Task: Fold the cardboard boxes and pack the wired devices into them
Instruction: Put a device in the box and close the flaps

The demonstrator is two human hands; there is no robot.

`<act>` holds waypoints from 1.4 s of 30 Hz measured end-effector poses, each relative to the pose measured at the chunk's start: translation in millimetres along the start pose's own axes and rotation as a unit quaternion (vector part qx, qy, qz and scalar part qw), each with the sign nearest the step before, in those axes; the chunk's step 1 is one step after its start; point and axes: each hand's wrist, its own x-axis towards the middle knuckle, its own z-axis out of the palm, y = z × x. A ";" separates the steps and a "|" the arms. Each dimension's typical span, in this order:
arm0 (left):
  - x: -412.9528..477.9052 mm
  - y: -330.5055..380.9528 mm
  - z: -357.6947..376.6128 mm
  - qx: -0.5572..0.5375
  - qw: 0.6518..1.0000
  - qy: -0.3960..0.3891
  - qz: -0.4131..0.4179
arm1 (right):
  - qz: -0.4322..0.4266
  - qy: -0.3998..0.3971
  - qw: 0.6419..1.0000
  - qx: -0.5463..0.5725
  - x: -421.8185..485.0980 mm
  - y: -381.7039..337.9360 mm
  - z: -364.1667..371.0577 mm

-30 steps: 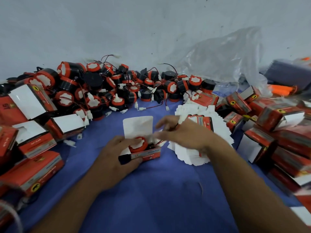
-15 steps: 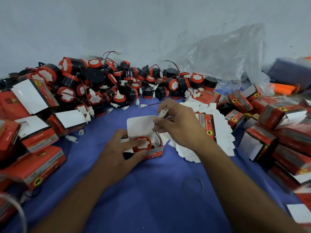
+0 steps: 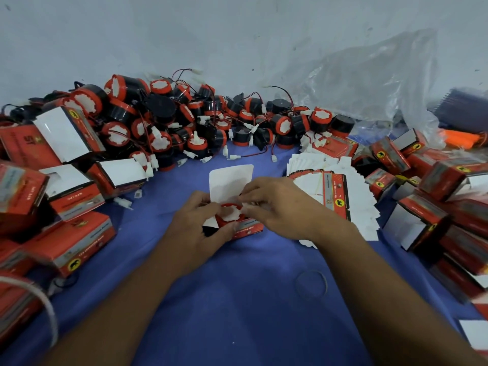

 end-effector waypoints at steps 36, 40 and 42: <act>-0.6 1.1 1.2 0.002 0.999 0.039 0.022 | 0.191 0.081 0.974 -0.090 12.9 -8.0 32.5; 1.9 0.4 1.5 -0.078 0.985 0.131 -0.084 | 0.168 0.013 0.970 -0.173 17.1 -3.9 29.9; 2.1 1.4 1.9 -0.073 0.986 0.142 -0.055 | 0.206 -0.022 0.964 -0.164 16.4 -2.2 28.9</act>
